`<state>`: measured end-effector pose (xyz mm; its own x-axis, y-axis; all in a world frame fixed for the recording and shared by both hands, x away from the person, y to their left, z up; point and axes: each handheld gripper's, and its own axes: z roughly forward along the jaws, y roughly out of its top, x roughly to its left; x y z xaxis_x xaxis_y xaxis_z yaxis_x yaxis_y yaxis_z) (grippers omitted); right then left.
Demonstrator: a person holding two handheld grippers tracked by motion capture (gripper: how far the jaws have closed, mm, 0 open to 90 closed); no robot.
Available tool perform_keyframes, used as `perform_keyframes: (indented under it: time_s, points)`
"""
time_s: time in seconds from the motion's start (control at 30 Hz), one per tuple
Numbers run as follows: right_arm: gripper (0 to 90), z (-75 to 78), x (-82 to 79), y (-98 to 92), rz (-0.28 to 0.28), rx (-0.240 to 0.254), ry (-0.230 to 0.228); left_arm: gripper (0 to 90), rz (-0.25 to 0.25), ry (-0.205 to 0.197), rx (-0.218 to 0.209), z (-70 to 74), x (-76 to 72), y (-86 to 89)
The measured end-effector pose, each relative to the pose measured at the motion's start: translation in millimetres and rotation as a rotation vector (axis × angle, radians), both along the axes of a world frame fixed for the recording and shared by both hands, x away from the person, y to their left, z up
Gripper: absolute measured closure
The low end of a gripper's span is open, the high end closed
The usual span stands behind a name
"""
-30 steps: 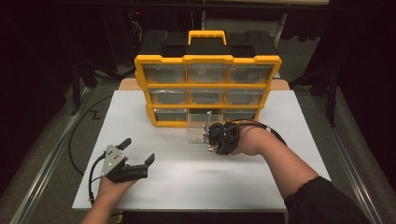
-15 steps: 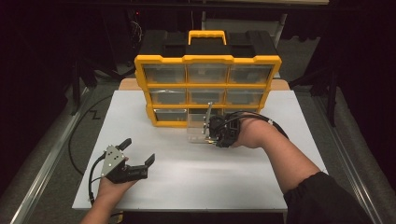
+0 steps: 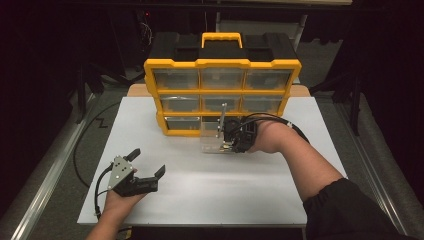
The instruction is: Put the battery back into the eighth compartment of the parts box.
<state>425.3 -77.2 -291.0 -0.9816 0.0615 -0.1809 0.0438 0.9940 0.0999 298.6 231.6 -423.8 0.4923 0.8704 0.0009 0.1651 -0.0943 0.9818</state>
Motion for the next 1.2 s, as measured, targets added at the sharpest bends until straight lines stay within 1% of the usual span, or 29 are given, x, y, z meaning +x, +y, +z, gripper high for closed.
perform_keyframes:
  time_s: [0.07, 0.2, 0.37, 0.4, 0.5, 0.57, 0.7, 0.73, 0.83, 1.03, 1.2]
  points:
    - [78.7, 0.9, 1.5, 1.2, -0.002, -0.005, -0.003, 1.2, -0.002, -0.002, 0.0, 0.2, -0.4, 0.0]
    - [78.8, 3.0, 4.8, 3.6, -0.007, 0.002, -0.002, 1.2, -0.001, 0.0, -0.001, -0.1, -0.3, 0.6]
    - [78.7, 5.0, 9.7, 6.1, -0.003, 0.002, -0.008, 1.2, 0.002, 0.001, -0.004, -0.5, 0.2, 0.9]
    - [78.7, 5.4, 10.2, 6.6, -0.012, 0.002, -0.007, 1.2, 0.001, 0.002, -0.003, -0.5, 0.1, 0.9]
    - [78.7, 6.6, 14.1, 8.3, -0.006, 0.003, -0.008, 1.2, -0.001, 0.003, 0.0, -0.8, 0.0, 0.9]
    - [78.7, 7.3, 16.2, 9.5, -0.015, -0.001, -0.008, 1.2, -0.002, 0.004, 0.0, -1.1, 0.1, 0.9]
    - [78.7, 7.7, 21.0, 11.2, -0.006, 0.0, -0.016, 1.2, 0.002, 0.005, -0.006, -1.4, 0.2, 1.5]
    - [78.7, 8.5, 21.9, 11.7, -0.009, -0.012, -0.016, 1.2, 0.003, 0.006, -0.008, -1.3, 0.2, 1.7]
    - [78.7, 10.1, 24.9, 13.0, -0.012, 0.001, -0.019, 1.2, 0.004, 0.006, -0.011, -0.9, -0.2, 2.2]
    - [78.7, 11.4, 29.2, 15.2, -0.02, 0.003, -0.024, 1.2, 0.006, 0.005, -0.012, -1.1, -0.4, 3.3]
    - [78.7, 10.8, 33.2, 15.6, -0.027, -0.006, -0.025, 1.2, 0.007, 0.002, -0.015, -0.8, -0.6, 3.6]
